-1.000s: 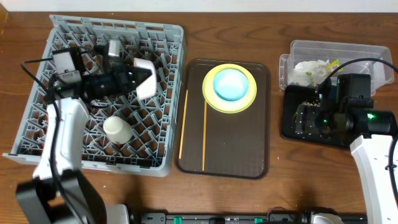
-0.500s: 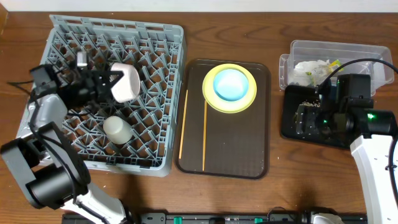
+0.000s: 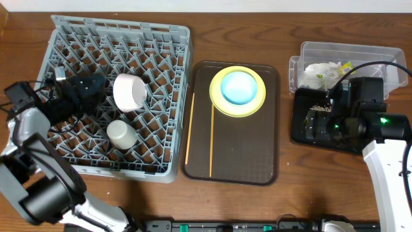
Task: Sort waste into correct bins and load items into the dishwasher
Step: 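Move left gripper back to the wooden chopsticks on the tray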
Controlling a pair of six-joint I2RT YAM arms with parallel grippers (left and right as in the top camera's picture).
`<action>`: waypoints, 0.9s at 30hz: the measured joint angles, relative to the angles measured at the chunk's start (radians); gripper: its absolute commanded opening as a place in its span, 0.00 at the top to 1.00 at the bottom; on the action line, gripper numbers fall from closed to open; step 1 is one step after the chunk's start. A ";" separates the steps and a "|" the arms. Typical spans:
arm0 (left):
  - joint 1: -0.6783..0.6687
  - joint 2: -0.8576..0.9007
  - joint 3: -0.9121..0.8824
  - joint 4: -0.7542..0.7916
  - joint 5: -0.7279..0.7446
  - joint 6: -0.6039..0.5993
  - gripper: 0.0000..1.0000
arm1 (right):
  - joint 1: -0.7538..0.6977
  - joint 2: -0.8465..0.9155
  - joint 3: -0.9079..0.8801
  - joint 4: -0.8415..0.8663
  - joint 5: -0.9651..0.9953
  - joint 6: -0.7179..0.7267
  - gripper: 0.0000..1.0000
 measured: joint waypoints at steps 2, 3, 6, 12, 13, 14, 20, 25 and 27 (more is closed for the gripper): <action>0.003 -0.080 0.000 -0.037 -0.077 0.002 0.07 | 0.000 0.000 0.000 0.003 0.002 0.000 0.18; 0.001 -0.135 0.000 -0.044 -0.110 0.004 0.07 | 0.000 0.000 0.000 0.004 0.003 0.000 0.16; -0.036 -0.306 0.000 -0.127 -0.244 0.004 0.06 | 0.000 -0.001 0.000 0.019 0.005 0.001 0.14; -0.299 -0.589 0.005 -0.358 -0.576 0.012 0.05 | 0.000 -0.001 0.000 0.026 0.004 0.001 0.15; -0.351 -0.612 0.005 -0.393 -0.629 0.004 0.05 | 0.000 -0.001 0.000 0.026 0.005 0.001 0.15; -0.409 -0.632 0.004 -0.417 -0.670 -0.003 0.05 | 0.000 -0.001 0.000 0.025 0.005 0.001 0.14; -0.842 -0.637 0.004 -0.469 -0.969 -0.159 0.05 | 0.000 -0.001 0.000 0.026 0.004 0.001 0.15; -1.101 -0.532 0.004 -0.427 -1.165 -0.262 0.05 | 0.000 -0.001 0.000 0.026 0.005 0.001 0.15; -1.185 -0.445 0.004 -0.376 -1.220 -0.295 0.05 | 0.000 -0.002 0.000 0.025 0.005 0.001 0.15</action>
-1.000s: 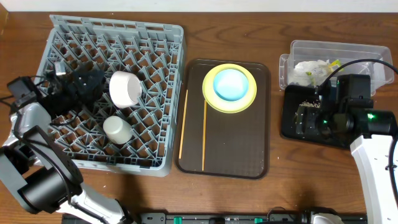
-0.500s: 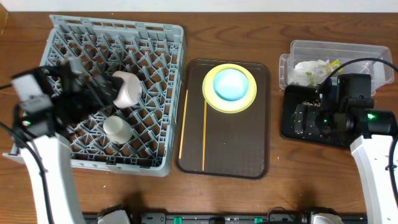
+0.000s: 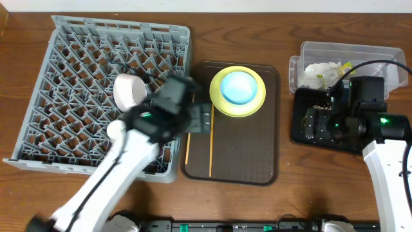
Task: Sort waste into correct bins and load items into the dishwasher
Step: 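Move left gripper back to the wooden chopsticks on the tray, then grasp one chopstick and drop it into the dish rack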
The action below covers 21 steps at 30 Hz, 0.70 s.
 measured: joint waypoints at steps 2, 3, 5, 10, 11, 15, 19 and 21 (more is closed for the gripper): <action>-0.056 0.088 0.000 0.031 -0.022 -0.024 0.08 | 0.000 0.000 0.000 0.000 0.000 0.000 0.15; -0.081 0.140 0.000 0.051 -0.031 -0.034 0.11 | 0.000 0.000 0.000 -0.001 0.000 0.000 0.15; -0.112 0.219 0.000 0.097 -0.042 -0.050 0.19 | 0.000 0.000 0.000 -0.002 0.000 0.000 0.15; -0.144 0.418 0.000 0.171 -0.047 -0.057 0.25 | 0.000 -0.001 0.000 -0.005 0.000 0.000 0.15; -0.144 0.455 0.000 0.182 -0.049 -0.057 0.26 | 0.000 -0.001 0.000 -0.006 0.000 0.000 0.15; -0.144 0.522 0.003 0.194 -0.060 -0.060 0.50 | 0.000 -0.001 0.000 -0.005 0.000 0.000 0.15; -0.144 0.530 0.010 0.191 -0.067 -0.072 0.81 | 0.000 -0.001 0.000 -0.007 0.000 0.000 0.15; -0.144 0.531 0.011 0.184 -0.066 -0.069 0.91 | 0.000 -0.001 0.000 -0.011 0.000 0.000 0.16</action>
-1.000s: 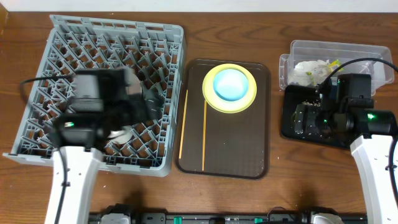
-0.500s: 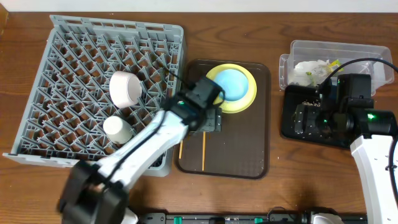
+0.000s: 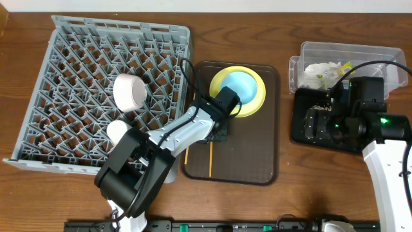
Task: Sort waste into correct bins and load items into the dishwasher
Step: 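Grasp one chopstick and drop it into the dish rack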
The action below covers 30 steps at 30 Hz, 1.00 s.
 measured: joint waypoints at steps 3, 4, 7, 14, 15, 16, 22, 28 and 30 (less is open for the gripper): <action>0.000 0.000 0.003 -0.011 0.003 -0.001 0.94 | 0.000 0.000 0.000 -0.005 0.000 0.000 0.16; 0.000 0.000 0.004 -0.016 0.003 -0.003 0.94 | 0.000 0.000 0.000 -0.008 0.000 0.000 0.16; 0.000 -0.002 0.004 -0.017 0.003 0.002 0.94 | 0.000 0.000 0.000 -0.014 0.000 0.000 0.16; 0.021 -0.154 0.004 -0.138 -0.001 0.054 0.94 | 0.000 0.000 0.000 -0.017 0.000 0.000 0.16; 0.028 -0.197 0.006 -0.159 -0.001 0.071 0.94 | 0.000 0.000 0.000 -0.017 0.000 0.000 0.16; 0.038 -0.246 0.013 -0.186 -0.001 0.093 0.94 | 0.000 0.000 0.000 -0.017 0.000 0.000 0.16; 0.209 -0.456 0.087 -0.263 -0.001 0.262 0.94 | 0.000 0.000 0.000 -0.017 0.000 0.000 0.16; 0.343 -0.411 0.088 -0.257 0.007 0.423 0.89 | 0.000 0.000 0.000 -0.017 0.000 0.000 0.17; 0.358 -0.382 0.088 -0.243 0.009 0.443 0.83 | 0.000 0.000 0.000 -0.017 0.000 0.000 0.17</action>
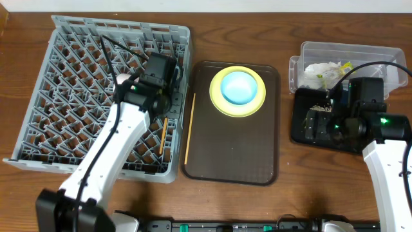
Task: Sort waste into correct bins and load items into the dishwasher
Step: 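Grasp one chopstick and drop it into the dish rack, then reach left gripper to the remaining chopstick on the tray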
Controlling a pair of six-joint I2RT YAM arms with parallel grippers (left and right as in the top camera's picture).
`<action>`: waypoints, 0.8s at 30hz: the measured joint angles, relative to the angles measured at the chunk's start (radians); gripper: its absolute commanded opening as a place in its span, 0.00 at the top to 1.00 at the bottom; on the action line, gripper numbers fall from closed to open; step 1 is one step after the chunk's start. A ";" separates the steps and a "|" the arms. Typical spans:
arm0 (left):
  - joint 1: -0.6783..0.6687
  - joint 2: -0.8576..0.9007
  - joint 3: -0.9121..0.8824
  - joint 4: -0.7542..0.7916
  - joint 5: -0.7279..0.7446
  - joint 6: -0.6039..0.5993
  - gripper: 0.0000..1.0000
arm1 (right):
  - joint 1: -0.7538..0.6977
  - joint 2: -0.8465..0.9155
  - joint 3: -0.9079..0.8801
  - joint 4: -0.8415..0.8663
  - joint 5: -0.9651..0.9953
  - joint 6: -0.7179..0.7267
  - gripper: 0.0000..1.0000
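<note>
My left gripper point(163, 108) is over the right side of the grey dish rack point(58, 26). It looks shut on the top end of a yellow chopstick point(162, 136) that points down into the rack. A second chopstick point(189, 132) lies along the left edge of the brown tray point(244, 154). On the tray's far end a blue bowl point(238, 87) sits on a yellow plate point(219, 103). A white cup point(120, 80) in the rack peeks out beside my left arm. My right gripper point(320, 124) hangs over the black bin point(299, 132), and its jaws are lost against the dark bin.
A clear plastic bin point(347, 51) at the back right holds crumpled white waste point(322, 69). The black bin touches its front. My left arm crosses the rack's lower half from the table's front edge.
My left gripper has gone from the tray beside the plate to over the rack's right side. The chopstick from the tray's middle is now in the rack under it. The right arm is unchanged.
At first my left gripper was over the rack's left part, with two cups in the rack and two chopsticks on the tray. Then it was at the rack's right edge, then on the tray at the right-hand chopstick. That chopstick is now over the rack.
</note>
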 measured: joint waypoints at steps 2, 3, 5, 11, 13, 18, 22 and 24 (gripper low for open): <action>0.026 0.045 0.000 0.031 0.002 0.021 0.64 | 0.000 0.000 0.000 -0.001 0.000 0.000 0.16; 0.032 0.048 0.000 0.038 0.001 0.025 0.61 | 0.000 0.000 0.000 -0.001 0.000 0.000 0.17; 0.042 0.047 0.000 0.043 0.005 0.028 0.57 | 0.000 0.000 0.000 -0.003 0.000 0.000 0.17; 0.029 -0.039 0.000 0.035 0.105 -0.015 0.42 | 0.000 0.000 0.000 -0.003 0.000 0.000 0.17; -0.007 -0.069 0.000 0.027 0.131 -0.045 0.38 | 0.000 0.000 0.000 -0.003 0.000 0.000 0.16; -0.174 -0.023 -0.015 0.024 0.084 -0.206 0.36 | 0.000 0.000 0.000 -0.003 0.000 0.000 0.17; -0.269 0.100 -0.038 0.027 -0.019 -0.315 0.35 | 0.000 0.000 0.000 -0.003 0.000 0.000 0.17; -0.289 0.165 -0.039 0.037 -0.058 -0.349 0.35 | 0.000 0.000 0.000 -0.005 0.000 0.000 0.17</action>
